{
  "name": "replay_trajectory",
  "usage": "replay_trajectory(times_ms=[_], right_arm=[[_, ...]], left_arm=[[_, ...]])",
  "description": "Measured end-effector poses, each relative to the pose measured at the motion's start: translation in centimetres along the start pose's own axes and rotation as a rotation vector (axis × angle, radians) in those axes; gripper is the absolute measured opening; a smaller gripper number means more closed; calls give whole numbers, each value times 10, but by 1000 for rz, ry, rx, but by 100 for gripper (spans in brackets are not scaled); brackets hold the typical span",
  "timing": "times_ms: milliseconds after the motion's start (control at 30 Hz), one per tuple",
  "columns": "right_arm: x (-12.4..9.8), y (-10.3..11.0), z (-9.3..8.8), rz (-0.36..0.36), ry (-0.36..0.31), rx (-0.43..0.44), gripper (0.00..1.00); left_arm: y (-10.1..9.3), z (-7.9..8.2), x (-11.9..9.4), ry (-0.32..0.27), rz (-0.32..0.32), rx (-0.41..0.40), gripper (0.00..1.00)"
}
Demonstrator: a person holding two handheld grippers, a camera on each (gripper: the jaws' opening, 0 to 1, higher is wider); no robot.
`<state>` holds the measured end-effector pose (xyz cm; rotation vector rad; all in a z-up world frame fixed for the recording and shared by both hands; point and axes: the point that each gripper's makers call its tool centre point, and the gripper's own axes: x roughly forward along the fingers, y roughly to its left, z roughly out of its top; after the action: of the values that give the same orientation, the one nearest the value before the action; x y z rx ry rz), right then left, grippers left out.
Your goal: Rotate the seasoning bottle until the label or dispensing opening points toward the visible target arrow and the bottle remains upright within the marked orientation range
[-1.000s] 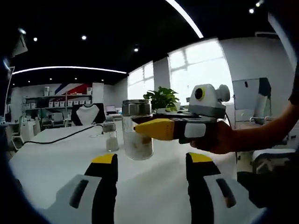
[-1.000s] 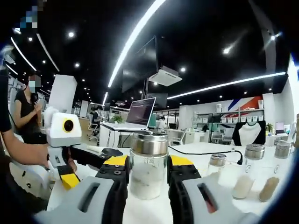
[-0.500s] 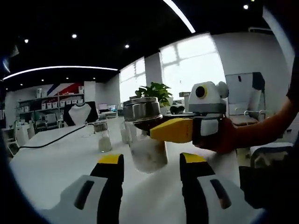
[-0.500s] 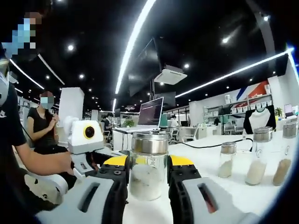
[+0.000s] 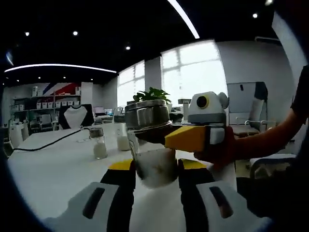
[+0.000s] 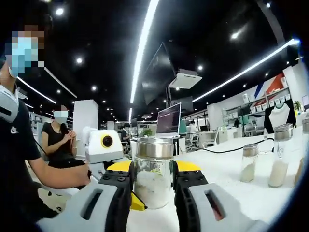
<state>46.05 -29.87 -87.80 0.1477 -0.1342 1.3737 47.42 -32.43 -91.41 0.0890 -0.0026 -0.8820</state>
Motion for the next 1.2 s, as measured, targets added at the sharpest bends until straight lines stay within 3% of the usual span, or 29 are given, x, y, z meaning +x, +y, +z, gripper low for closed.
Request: replay_trajectory(times_ms=[200, 400, 567, 867, 967, 1000, 1133, 1200], right_arm=[[-1, -1, 1, -31, -20, -26, 30], [2, -4, 1, -89, -23, -61, 31], [4, -7, 5, -206, -58, -77, 31], [10, -12, 2, -416, 13, -96, 32], [10, -14, 0, -473, 55, -103, 32], [10, -14, 0, -472, 62, -108, 32], [6, -14, -1, -373, 59, 21, 31], [4, -12, 1, -333, 71, 17, 31]], left_arm=[[7, -1, 3, 75, 156, 133, 36], [9, -1, 6, 76, 258, 156, 36], [12, 2, 5, 72, 331, 181, 35], [16, 5, 0, 59, 469, 245, 35], [17, 4, 1, 60, 457, 234, 36], [15, 2, 2, 56, 413, 200, 36], [12, 3, 2, 39, 312, 161, 36], [9, 4, 2, 21, 244, 141, 36]])
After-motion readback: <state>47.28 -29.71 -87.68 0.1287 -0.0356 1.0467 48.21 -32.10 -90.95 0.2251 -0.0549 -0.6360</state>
